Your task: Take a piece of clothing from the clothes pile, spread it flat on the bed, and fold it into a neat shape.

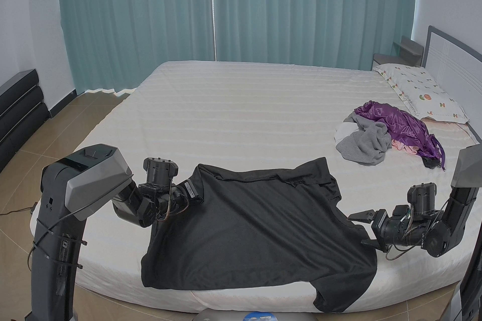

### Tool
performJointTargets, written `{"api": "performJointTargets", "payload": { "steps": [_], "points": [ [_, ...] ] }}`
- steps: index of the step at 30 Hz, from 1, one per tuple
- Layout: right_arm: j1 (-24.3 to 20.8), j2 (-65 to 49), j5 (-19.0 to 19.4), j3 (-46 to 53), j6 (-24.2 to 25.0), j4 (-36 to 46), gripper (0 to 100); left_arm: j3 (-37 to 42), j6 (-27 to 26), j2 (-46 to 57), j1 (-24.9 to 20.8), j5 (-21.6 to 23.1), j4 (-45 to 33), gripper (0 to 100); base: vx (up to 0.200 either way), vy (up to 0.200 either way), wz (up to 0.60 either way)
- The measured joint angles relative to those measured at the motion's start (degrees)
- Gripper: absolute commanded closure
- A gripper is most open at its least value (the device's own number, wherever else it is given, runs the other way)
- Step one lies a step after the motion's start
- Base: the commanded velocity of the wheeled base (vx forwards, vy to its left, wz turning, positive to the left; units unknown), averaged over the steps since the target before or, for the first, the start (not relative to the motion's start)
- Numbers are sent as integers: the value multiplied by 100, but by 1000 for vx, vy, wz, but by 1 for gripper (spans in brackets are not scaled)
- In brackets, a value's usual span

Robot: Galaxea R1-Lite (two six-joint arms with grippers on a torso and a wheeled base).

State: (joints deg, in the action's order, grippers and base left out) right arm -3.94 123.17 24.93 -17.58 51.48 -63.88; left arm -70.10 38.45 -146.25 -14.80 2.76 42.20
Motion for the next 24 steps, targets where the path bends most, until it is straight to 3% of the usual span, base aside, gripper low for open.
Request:
{"api": "performJointTargets", "payload": {
  "steps": [11,24],
  "points": [
    [0,0,2,0,0,0,0,-239,15,16,168,-329,9,100,0,0,0],
    [0,-2,0,0,13,0,0,-1563,35,-276,869,-335,-2,100,0,0,0]
  ]
}}
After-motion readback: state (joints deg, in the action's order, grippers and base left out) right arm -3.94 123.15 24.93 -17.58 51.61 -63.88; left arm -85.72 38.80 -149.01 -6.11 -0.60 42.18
